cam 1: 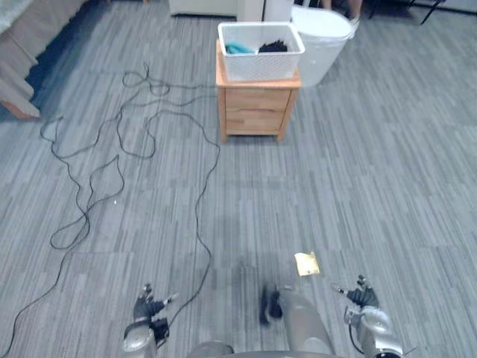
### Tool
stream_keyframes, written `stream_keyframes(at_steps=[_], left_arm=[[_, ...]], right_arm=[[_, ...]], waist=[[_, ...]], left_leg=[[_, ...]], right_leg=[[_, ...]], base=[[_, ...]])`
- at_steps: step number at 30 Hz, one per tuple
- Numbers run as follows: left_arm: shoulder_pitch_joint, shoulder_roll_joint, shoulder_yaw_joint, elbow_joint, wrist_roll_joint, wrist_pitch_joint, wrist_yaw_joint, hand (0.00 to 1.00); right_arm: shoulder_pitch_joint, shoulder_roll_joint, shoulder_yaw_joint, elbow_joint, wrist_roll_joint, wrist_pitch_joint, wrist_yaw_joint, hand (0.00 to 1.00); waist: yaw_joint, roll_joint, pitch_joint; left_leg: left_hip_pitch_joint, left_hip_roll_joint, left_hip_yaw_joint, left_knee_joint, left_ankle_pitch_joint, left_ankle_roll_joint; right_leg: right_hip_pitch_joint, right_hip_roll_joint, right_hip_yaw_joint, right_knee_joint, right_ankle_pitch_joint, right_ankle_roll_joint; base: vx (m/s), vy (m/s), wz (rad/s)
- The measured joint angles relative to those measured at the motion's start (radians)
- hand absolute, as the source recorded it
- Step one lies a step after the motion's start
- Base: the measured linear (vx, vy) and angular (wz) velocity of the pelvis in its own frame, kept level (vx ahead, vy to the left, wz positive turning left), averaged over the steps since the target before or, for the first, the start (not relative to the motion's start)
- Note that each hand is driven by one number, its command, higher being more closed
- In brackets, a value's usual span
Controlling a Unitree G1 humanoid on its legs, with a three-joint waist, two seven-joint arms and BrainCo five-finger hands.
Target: Pick up the laundry basket with both hands and put the clothes into the washing machine.
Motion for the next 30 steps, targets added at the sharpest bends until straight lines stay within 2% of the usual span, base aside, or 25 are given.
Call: stream_keyframes(at_steps=[1, 2, 3, 4, 5, 7, 8, 9, 10, 12, 14, 15, 16, 17, 18, 19, 20, 21, 23, 24, 25, 28, 29, 30], left_arm=[[0.001, -0.015, 0.0, 0.001, 0.001, 0.0, -0.003, 0.0], [-0.002, -0.019, 0.001, 0.003, 0.002, 0.0, -0.002, 0.0], [0.001, -0.032, 0.008, 0.004, 0.005, 0.002, -0.004, 0.0], [0.009, -0.051, 0.027, 0.001, 0.007, 0.001, -0.005, 0.0], [0.014, -0.062, 0.039, -0.003, 0.008, 0.001, -0.007, 0.0], [0.014, -0.071, 0.038, -0.014, 0.008, 0.003, -0.017, 0.0], [0.02, -0.084, 0.036, -0.039, 0.008, 0.002, -0.024, 0.0], [0.025, -0.087, 0.034, -0.054, 0.008, 0.001, -0.025, 0.0], [0.03, -0.092, 0.032, -0.073, 0.008, 0.001, -0.026, 0.0], [0.035, -0.097, 0.031, -0.08, 0.012, 0.002, -0.027, 0.0], [0.042, -0.109, 0.03, -0.08, 0.018, 0.002, -0.025, 0.0], [0.051, -0.113, 0.03, -0.075, 0.019, 0.003, -0.024, 0.0], [0.064, -0.109, 0.029, -0.066, 0.02, 0.009, -0.024, 0.0], [0.08, -0.109, 0.024, -0.066, 0.019, 0.013, -0.023, 0.0], [0.082, -0.109, 0.019, -0.066, 0.019, 0.013, -0.023, 0.0], [0.08, -0.104, 0.005, -0.065, 0.019, 0.013, -0.023, 0.0], [0.074, -0.091, -0.025, -0.048, 0.019, 0.014, -0.023, 0.0], [0.07, -0.085, -0.054, -0.044, 0.019, 0.016, -0.022, 0.0], [0.065, -0.079, -0.057, -0.045, 0.019, 0.014, -0.022, 0.0], [0.054, -0.069, -0.055, -0.045, 0.019, 0.013, -0.022, 0.0], [0.05, -0.065, -0.054, -0.044, 0.019, 0.012, -0.022, 0.0], [0.033, -0.054, -0.044, -0.038, 0.019, 0.011, -0.022, 0.0], [0.035, -0.052, -0.043, -0.025, 0.019, 0.012, -0.022, 0.0], [0.037, -0.047, -0.041, -0.018, 0.019, 0.012, -0.022, 0.0]], right_arm=[[-0.009, 0.004, 0.002, -0.001, -0.008, 0.002, 0.003, 0.0], [-0.014, 0.017, 0.01, -0.014, -0.015, 0.002, 0.011, 0.0], [-0.012, 0.024, 0.023, -0.035, -0.025, 0.005, 0.022, 0.0], [-0.013, 0.028, 0.043, -0.049, -0.031, 0.005, 0.025, 0.0], [-0.012, 0.045, 0.059, -0.071, -0.031, 0.004, 0.029, 0.0], [-0.012, 0.072, 0.062, -0.107, -0.029, -0.006, 0.028, 0.0], [-0.012, 0.082, 0.064, -0.129, -0.028, -0.009, 0.027, 0.0], [-0.01, 0.087, 0.064, -0.14, -0.028, -0.01, 0.027, 0.0], [-0.011, 0.086, 0.069, -0.152, -0.028, -0.011, 0.027, 0.0], [-0.021, 0.086, 0.07, -0.157, -0.028, -0.009, 0.022, 0.0], [-0.009, 0.083, 0.062, -0.152, -0.029, -0.009, 0.017, 0.0], [-0.008, 0.083, 0.052, -0.144, -0.03, -0.009, 0.016, 0.0], [0.003, 0.089, 0.046, -0.14, -0.03, -0.004, 0.015, 0.0], [0.041, 0.099, 0.046, -0.143, -0.032, -0.005, 0.016, 0.0], [0.047, 0.107, 0.046, -0.143, -0.032, -0.005, 0.016, 0.0], [0.045, 0.124, 0.046, -0.142, -0.041, -0.004, 0.017, 0.0], [0.05, 0.132, 0.058, -0.142, -0.052, -0.004, 0.018, 0.0], [0.05, 0.132, 0.081, -0.138, -0.06, -0.001, 0.018, 0.0], [0.05, 0.138, 0.109, -0.136, -0.073, 0.0, 0.019, 0.0], [0.045, 0.148, 0.117, -0.139, -0.077, -0.005, 0.019, 0.0], [0.043, 0.149, 0.119, -0.137, -0.078, -0.007, 0.02, 0.0], [0.017, 0.139, 0.115, -0.096, -0.079, -0.006, 0.019, 0.0], [0.017, 0.137, 0.115, -0.093, -0.079, -0.006, 0.019, 0.0], [0.018, 0.135, 0.115, -0.092, -0.079, -0.006, 0.019, 0.0]], waist=[[-0.003, 0.04, 0.003], [-0.005, 0.05, 0.009], [0.001, 0.06, 0.018], [0.009, 0.073, 0.025], [0.026, 0.076, 0.032], [0.053, 0.061, 0.042], [0.074, 0.049, 0.046], [0.08, 0.043, 0.044], [0.086, 0.038, 0.043], [0.088, 0.043, 0.044], [0.111, 0.035, 0.04], [0.113, 0.037, 0.039], [0.116, 0.016, 0.023], [0.129, -0.013, -0.013], [0.135, -0.022, -0.018], [0.135, -0.041, -0.018], [0.116, -0.052, -0.018], [0.093, -0.049, -0.017], [0.079, -0.042, -0.015], [0.078, -0.025, -0.016], [0.078, -0.026, -0.017], [0.075, -0.032, -0.018], [0.073, -0.034, -0.019], [0.073, -0.04, -0.022]], left_leg=[[-0.022, 0.04, -0.001, 0.099, 0.014, -0.031], [-0.066, 0.051, 0.01, 0.222, 0.069, -0.103], [-0.13, 0.074, 0.023, 0.398, 0.179, -0.118], [-0.207, 0.112, 0.022, 0.609, 0.259, -0.133], [-0.313, 0.171, 0.055, 0.88, 0.233, -0.1], [-0.441, 0.223, 0.101, 1.067, 0.19, -0.03], [-0.527, 0.231, 0.138, 1.051, 0.17, 0.002], [-0.568, 0.23, 0.153, 1.019, 0.162, 0.016], [-0.645, 0.231, 0.178, 0.916, 0.146, 0.026], [-0.724, 0.204, 0.187, 0.659, 0.144, 0.029], [-0.713, 0.132, 0.145, 0.233, 0.203, -0.034], [-0.704, 0.112, 0.109, 0.138, 0.23, -0.03], [-0.688, 0.091, 0.074, 0.131, 0.344, 0.005], [-0.681, 0.069, 0.088, 0.153, 0.371, 0.039], [-0.673, 0.066, 0.107, 0.174, 0.346, 0.07], [-0.631, 0.054, 0.137, 0.197, 0.304, 0.084], [-0.574, 0.036, 0.154, 0.216, 0.253, 0.105], [-0.513, 0.023, 0.158, 0.227, 0.213, 0.118], [-0.423, 0.028, 0.166, 0.211, 0.188, 0.128], [-0.353, 0.039, 0.17, 0.164, 0.171, 0.117], [-0.341, 0.04, 0.17, 0.153, 0.17, 0.115], [-0.265, 0.06, 0.169, 0.091, 0.17, 0.114], [-0.25, 0.067, 0.166, 0.085, 0.163, 0.092], [-0.243, 0.065, 0.162, 0.086, 0.151, 0.073]], right_leg=[[-0.026, 0.009, -0.027, 0.127, -0.05, -0.041], [-0.02, 0.016, -0.03, 0.175, -0.101, -0.047], [0.024, 0.03, -0.024, 0.187, -0.147, -0.054], [0.088, 0.05, -0.018, 0.172, -0.181, -0.059], [0.192, 0.082, -0.007, 0.141, -0.213, -0.068], [0.331, 0.094, 0.015, 0.097, -0.241, -0.088], [0.419, 0.094, 0.032, 0.049, -0.249, -0.086], [0.459, 0.092, 0.042, 0.015, -0.26, -0.075], [0.527, 0.094, 0.049, -0.052, -0.281, -0.043], [0.601, 0.097, 0.061, -0.112, -0.3, -0.027], [0.657, 0.088, 0.095, -0.145, -0.335, 0.019], [0.682, 0.088, 0.108, -0.15, -0.364, 0.033], [0.704, 0.065, 0.132, -0.123, -0.417, 0.061], [0.68, 0.028, 0.153, -0.032, -0.456, 0.104], [0.644, 0.008, 0.155, 0.057, -0.467, 0.124], [0.55, -0.044, 0.148, 0.325, -0.46, 0.165], [0.449, -0.116, 0.119, 0.595, -0.425, 0.224], [0.4, -0.169, 0.09, 0.756, -0.431, 0.209], [0.352, -0.195, 0.065, 0.826, -0.442, 0.186], [0.297, -0.196, 0.04, 0.799, -0.448, 0.179], [0.287, -0.196, 0.036, 0.78, -0.448, 0.179], [0.237, -0.158, 0.021, 0.423, -0.436, 0.183], [0.237, -0.128, 0.041, 0.24, -0.368, 0.177], [0.243, -0.117, 0.064, 0.146, -0.309, 0.176]], base=[[0.9, -0.191, 0.26], [0.92, -0.219, -0.01], [0.62, -0.156, -0.06], [0.77, -0.194, -0.2], [0.6, -0.136, -0.22], [0.66, -0.126, -0.21], [0.61, -0.094, -0.16], [0.69, -0.079, -0.21], [0.56, -0.047, -0.11], [0.56, 0.01, -0.13], [0.58, 0.113, -0.52], [0.63, 0.212, -0.67], [0.58, 0.231, -0.63], [0.63, 0.236, -0.61], [0.66, 0.227, -0.67], [0.75, 0.266, -0.48], [0.85, 0.284, -0.29], [0.68, 0.214, -0.05], [0.43, 0.09, -0.11], [0.34, 0.05, -0.15], [0.42, 0.017, 0.0], [0.37, -0.072, 0.17], [0.29, -0.124, 0.18], [0.38, -0.163, 0.34]])
